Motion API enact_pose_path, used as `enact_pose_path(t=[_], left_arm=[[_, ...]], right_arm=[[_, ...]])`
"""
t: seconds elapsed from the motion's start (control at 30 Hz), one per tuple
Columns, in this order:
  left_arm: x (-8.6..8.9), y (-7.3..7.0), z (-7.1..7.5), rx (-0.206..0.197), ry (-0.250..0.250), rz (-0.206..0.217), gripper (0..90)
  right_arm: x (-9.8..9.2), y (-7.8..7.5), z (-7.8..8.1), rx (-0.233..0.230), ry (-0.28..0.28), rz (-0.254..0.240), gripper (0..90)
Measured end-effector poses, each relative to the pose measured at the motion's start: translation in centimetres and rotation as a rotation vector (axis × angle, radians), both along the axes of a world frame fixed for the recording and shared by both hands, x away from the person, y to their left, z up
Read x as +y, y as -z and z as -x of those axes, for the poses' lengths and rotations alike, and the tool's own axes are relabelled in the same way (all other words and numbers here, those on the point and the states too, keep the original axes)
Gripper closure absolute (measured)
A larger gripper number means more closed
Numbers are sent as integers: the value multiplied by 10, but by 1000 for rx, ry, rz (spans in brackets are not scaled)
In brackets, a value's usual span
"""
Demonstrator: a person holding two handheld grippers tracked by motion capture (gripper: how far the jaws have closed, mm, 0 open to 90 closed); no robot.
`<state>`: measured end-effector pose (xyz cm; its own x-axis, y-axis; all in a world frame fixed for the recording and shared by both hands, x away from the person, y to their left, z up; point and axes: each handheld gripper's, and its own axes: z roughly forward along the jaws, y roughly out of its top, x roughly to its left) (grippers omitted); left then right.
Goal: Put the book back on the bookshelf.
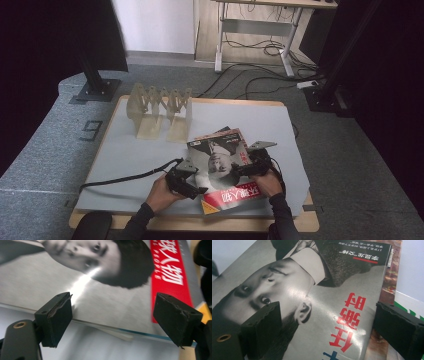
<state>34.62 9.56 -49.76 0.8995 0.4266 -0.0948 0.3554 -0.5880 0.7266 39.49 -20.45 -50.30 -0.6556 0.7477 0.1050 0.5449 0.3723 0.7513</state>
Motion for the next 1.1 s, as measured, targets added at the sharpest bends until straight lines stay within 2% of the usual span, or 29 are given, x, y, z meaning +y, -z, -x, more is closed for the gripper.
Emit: enact_pose_path(t=[0.2, 0.33, 0.4, 0.5, 0.63, 0.93, 1.1], left_arm=[[4, -6, -18, -32, -41, -18, 157], [7, -10, -33, -38, -70, 2, 154], [8, -10, -40, -42, -77, 3, 149], [9, -9, -56, -30, -100, 18, 145], [9, -5, -70, -25, -129, 8, 142], [11, 3, -88, -51, -178, -32, 124], [12, 4, -96, -43, -195, -25, 109]], right_arm=[[4, 0, -1, -2, -5, 9, 65], [6, 1, 0, -10, -9, 12, 61], [4, 1, 0, -5, -5, -1, 71], [1, 1, 3, -1, -6, -13, 82], [-4, 1, 11, -8, 4, -9, 65], [-11, 4, 36, -26, 21, 16, 27], [-15, 4, 49, -32, 31, 34, 8]])
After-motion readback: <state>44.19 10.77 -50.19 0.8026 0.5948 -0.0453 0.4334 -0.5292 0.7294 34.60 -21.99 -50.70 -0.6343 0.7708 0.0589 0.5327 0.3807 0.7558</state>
